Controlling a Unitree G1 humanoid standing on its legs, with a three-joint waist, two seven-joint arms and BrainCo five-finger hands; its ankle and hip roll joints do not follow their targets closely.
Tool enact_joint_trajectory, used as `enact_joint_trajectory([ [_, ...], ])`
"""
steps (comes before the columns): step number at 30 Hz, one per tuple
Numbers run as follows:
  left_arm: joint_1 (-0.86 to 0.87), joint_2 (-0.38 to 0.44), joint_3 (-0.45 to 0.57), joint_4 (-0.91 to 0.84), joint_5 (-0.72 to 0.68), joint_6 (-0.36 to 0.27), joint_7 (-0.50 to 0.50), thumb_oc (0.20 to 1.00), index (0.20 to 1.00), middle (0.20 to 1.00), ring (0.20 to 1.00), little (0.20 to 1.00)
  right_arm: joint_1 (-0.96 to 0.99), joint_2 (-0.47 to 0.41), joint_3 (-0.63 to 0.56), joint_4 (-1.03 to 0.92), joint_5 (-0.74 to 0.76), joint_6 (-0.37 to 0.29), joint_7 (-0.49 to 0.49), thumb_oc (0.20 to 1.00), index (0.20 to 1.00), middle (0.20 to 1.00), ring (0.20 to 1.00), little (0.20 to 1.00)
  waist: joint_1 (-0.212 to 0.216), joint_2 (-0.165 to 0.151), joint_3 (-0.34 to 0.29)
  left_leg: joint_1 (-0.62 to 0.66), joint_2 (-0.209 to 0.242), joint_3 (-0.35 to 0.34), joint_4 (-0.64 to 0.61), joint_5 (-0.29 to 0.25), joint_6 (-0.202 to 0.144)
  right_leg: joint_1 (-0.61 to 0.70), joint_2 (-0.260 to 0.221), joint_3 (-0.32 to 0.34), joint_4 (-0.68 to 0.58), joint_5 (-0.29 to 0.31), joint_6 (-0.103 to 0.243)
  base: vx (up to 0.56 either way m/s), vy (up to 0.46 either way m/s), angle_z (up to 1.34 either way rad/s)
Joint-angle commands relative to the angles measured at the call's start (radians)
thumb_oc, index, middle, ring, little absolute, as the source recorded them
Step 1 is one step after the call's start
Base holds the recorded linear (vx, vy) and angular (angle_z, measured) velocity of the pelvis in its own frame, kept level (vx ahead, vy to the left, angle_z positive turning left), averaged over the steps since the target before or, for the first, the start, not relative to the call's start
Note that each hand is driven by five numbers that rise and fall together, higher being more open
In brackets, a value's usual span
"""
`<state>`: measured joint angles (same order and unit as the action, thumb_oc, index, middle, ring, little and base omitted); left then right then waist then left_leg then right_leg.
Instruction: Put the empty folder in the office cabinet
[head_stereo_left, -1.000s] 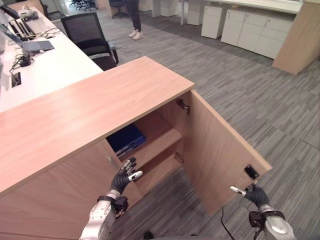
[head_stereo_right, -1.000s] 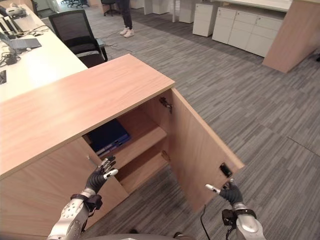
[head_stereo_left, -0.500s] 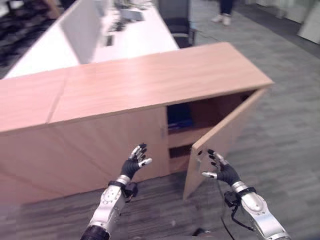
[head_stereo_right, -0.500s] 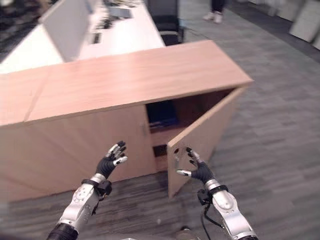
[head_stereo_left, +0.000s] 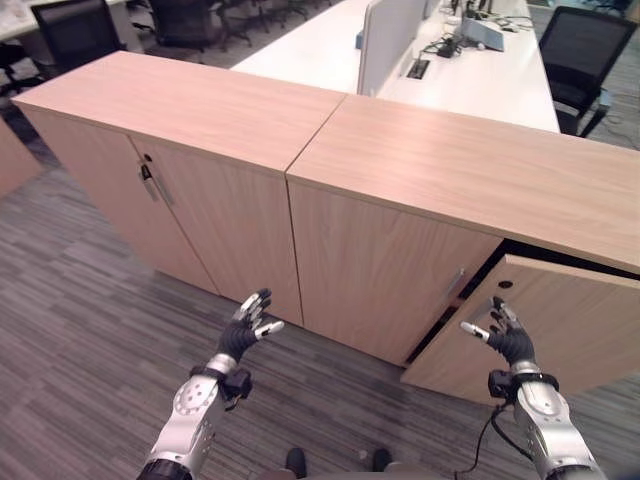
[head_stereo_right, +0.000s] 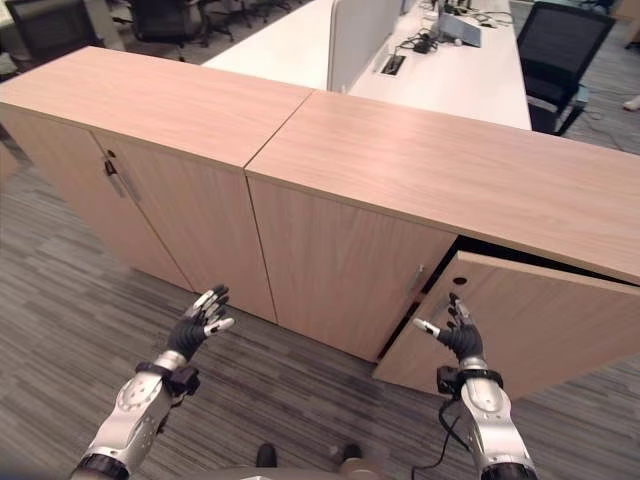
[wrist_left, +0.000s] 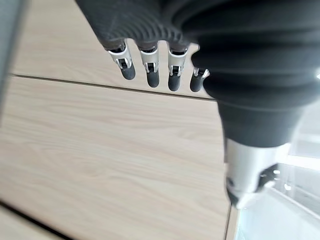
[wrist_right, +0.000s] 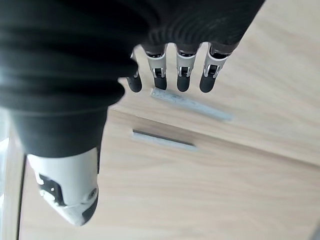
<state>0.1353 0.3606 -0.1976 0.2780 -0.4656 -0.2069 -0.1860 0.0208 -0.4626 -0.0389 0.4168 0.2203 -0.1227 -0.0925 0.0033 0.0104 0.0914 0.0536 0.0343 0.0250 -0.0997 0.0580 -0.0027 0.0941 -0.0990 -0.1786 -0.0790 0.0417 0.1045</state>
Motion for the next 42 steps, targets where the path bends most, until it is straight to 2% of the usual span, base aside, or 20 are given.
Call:
enact_joint_trajectory([
  [1, -0.038, 0.049, -0.014, -0.063, -0.057, -0.03, -0.04, 1.0, 1.0, 1.0, 1.0, 1.0, -0.199, -0.012, 0.082, 0.044, 0.045, -0.094, 0.001, 1.0, 1.0, 1.0, 1.0, 1.0, 0.076, -0.054, -0.028, 0.042, 0.025, 0.009, 0.03, -0.073, -0.04, 0.021, -0.075, -0.055, 0.104, -0.071, 0.08, 0.02, -0.116, 0.4],
  [5, -0.033, 0.068, -0.029, -0.086, -0.067, -0.023, -0.053, 1.0, 1.0, 1.0, 1.0, 1.0, -0.292, -0.106, 0.065, 0.21, 0.073, -0.091, -0.029, 1.0, 1.0, 1.0, 1.0, 1.0, 0.102, -0.057, -0.036, 0.037, 0.031, -0.025, 0.023, -0.065, -0.058, 0.071, -0.064, -0.103, 0.042, -0.067, 0.071, -0.01, -0.1, 0.39],
  [10, -0.037, 0.082, -0.047, -0.1, -0.084, -0.015, -0.064, 1.0, 1.0, 1.0, 1.0, 1.0, -0.393, -0.19, 0.082, 0.392, 0.108, -0.078, -0.031, 1.0, 1.0, 1.0, 1.0, 1.0, 0.122, -0.057, -0.038, 0.034, 0.042, -0.049, 0.019, -0.055, -0.072, 0.096, -0.05, -0.127, 0.008, -0.066, 0.061, -0.03, -0.067, 0.13],
  [18, -0.028, 0.08, -0.071, -0.104, -0.083, -0.009, -0.069, 1.0, 1.0, 1.0, 1.0, 1.0, -0.469, -0.223, 0.102, 0.493, 0.14, -0.074, -0.026, 1.0, 1.0, 1.0, 1.0, 1.0, 0.124, -0.044, -0.04, 0.032, 0.053, -0.04, 0.012, -0.047, -0.086, 0.093, -0.045, -0.135, -0.008, -0.065, 0.059, -0.03, -0.026, 0.07],
  [23, -0.013, 0.069, -0.064, -0.099, -0.069, -0.01, -0.058, 1.0, 1.0, 1.0, 1.0, 1.0, -0.416, -0.178, 0.092, 0.406, 0.138, -0.079, -0.024, 1.0, 1.0, 1.0, 1.0, 1.0, 0.106, -0.035, -0.041, 0.042, 0.057, -0.023, 0.012, -0.052, -0.085, 0.088, -0.044, -0.116, -0.008, -0.062, 0.058, 0.01, 0.003, -0.1],
  [29, -0.002, 0.018, -0.014, -0.071, -0.042, -0.011, -0.037, 1.0, 1.0, 1.0, 1.0, 1.0, -0.166, 0.007, 0.048, 0.131, 0.124, -0.097, 0.008, 1.0, 1.0, 1.0, 1.0, 1.0, 0.06, -0.024, -0.038, 0.06, 0.062, 0.014, 0.012, -0.065, -0.082, 0.077, -0.047, -0.088, -0.008, -0.054, 0.059, 0.02, 0.015, -0.13],
  [30, 0.0, 0.02, -0.015, -0.071, -0.042, -0.012, -0.037, 1.0, 1.0, 1.0, 1.0, 1.0, -0.16, 0.009, 0.046, 0.125, 0.123, -0.094, 0.007, 1.0, 1.0, 1.0, 1.0, 1.0, 0.061, -0.025, -0.04, 0.06, 0.062, 0.015, 0.012, -0.065, -0.082, 0.077, -0.047, -0.087, -0.008, -0.054, 0.059, 0.02, 0.006, -0.1],
  [34, 0.005, -0.017, 0.025, -0.048, -0.017, -0.017, -0.03, 1.0, 1.0, 1.0, 1.0, 1.0, 0.024, 0.123, 0.045, -0.034, 0.1, -0.097, 0.066, 1.0, 1.0, 1.0, 1.0, 1.0, 0.018, -0.023, -0.035, 0.068, 0.06, 0.037, 0.012, -0.072, -0.076, 0.066, -0.053, -0.065, 0.0, -0.047, 0.062, 0.01, 0.015, -0.13],
  [40, 0.016, -0.026, 0.039, -0.029, 0.024, -0.024, -0.007, 1.0, 1.0, 1.0, 1.0, 1.0, 0.124, 0.17, 0.1, -0.12, 0.094, -0.089, 0.125, 1.0, 1.0, 1.0, 1.0, 1.0, -0.031, -0.017, -0.028, 0.087, 0.06, 0.069, 0.012, -0.082, -0.07, 0.049, -0.06, -0.026, 0.019, -0.045, 0.063, 0.0, 0.036, -0.17],
  [42, 0.015, -0.028, 0.04, -0.024, 0.026, -0.025, -0.004, 1.0, 1.0, 1.0, 1.0, 1.0, 0.127, 0.171, 0.11, -0.121, 0.094, -0.088, 0.128, 1.0, 1.0, 1.0, 1.0, 1.0, -0.035, -0.017, -0.028, 0.09, 0.059, 0.075, 0.012, -0.084, -0.07, 0.046, -0.06, -0.019, 0.021, -0.045, 0.063, 0.0, 0.034, -0.29],
])
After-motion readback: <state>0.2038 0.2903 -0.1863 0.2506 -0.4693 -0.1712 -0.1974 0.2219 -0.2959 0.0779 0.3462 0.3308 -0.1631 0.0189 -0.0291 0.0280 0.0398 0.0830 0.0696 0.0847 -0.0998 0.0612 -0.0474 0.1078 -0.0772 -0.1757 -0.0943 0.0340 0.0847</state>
